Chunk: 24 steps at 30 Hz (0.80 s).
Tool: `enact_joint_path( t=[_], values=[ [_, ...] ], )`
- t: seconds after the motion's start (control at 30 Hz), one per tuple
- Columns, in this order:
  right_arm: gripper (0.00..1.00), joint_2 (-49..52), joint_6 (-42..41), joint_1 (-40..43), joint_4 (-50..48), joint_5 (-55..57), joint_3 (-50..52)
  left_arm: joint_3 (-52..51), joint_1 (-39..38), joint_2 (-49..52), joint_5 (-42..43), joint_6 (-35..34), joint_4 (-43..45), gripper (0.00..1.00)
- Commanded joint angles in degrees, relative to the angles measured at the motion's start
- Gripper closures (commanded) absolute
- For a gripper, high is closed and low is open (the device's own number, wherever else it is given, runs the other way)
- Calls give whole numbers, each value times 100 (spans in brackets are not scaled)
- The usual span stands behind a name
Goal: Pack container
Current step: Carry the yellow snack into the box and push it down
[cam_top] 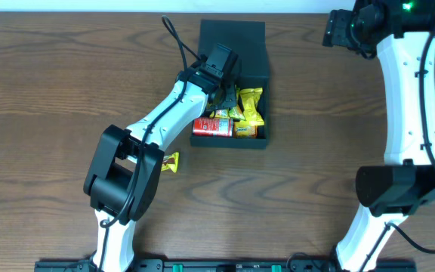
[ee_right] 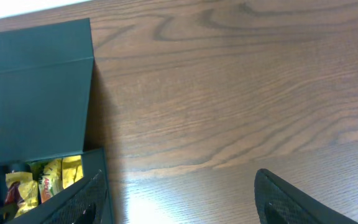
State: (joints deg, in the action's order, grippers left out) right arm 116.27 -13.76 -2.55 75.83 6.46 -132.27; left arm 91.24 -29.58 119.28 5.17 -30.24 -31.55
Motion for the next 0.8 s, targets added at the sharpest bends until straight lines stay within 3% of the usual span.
enact_joint_path(
  t=[0.0,0.2,0.77],
  values=[
    [23,-11,74,70,2,61,-26,107,-7,92,-170,-352,-133,94],
    [23,-11,74,70,0,63,-26,273,-7,92,-1032,-887,-542,94],
    [21,-11,76,70,-186,61,-26,262,-13,387,-560,-1263,-205,94]
  ],
)
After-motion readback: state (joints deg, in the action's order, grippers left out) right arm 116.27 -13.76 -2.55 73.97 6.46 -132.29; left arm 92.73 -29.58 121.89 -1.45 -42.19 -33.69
